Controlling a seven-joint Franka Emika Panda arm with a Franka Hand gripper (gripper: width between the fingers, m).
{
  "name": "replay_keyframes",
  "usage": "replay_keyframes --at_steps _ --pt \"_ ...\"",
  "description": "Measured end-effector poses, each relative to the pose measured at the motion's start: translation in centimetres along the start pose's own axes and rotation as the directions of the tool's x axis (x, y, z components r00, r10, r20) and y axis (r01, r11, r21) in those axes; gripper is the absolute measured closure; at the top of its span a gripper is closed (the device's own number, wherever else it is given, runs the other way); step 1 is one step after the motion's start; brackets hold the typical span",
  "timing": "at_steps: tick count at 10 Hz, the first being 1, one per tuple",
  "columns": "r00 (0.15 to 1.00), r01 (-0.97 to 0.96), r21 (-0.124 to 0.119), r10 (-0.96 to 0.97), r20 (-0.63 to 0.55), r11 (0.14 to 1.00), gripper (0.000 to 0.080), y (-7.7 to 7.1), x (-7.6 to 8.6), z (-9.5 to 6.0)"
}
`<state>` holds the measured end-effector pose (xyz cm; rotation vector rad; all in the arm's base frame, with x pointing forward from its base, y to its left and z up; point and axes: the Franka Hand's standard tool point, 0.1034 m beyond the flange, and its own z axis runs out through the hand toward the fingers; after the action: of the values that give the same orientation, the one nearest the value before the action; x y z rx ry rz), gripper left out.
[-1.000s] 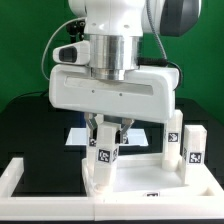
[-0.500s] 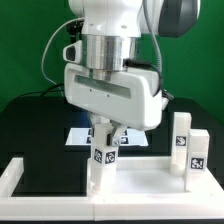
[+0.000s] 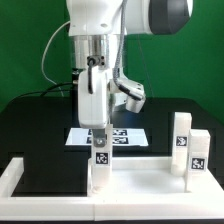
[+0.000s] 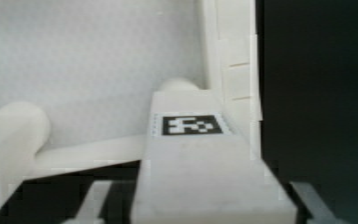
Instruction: Assemble desk
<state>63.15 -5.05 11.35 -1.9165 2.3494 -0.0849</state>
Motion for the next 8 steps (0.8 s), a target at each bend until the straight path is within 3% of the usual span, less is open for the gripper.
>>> replay_keyframes --at_steps 1,3,4,6,8 --pt "1.0 -0.011 0.0 0.011 0.0 1.0 0.051 0.0 0.0 0.0" --pt "1.0 0.028 -0.002 -0.029 -0.001 1.0 0.0266 0.1 -0.1 0.2" --pt "0.966 0.258 -0.01 -0.259 -0.007 0.966 0.0186 0.1 -0.4 0.1" --pt "0.827 0.562 -0.011 -0.562 0.008 0.827 0.0156 0.8 -1.2 0.4" --pt "0.779 0.627 -0.011 -0.627 0.006 0.779 0.0151 0.7 -0.9 0.5"
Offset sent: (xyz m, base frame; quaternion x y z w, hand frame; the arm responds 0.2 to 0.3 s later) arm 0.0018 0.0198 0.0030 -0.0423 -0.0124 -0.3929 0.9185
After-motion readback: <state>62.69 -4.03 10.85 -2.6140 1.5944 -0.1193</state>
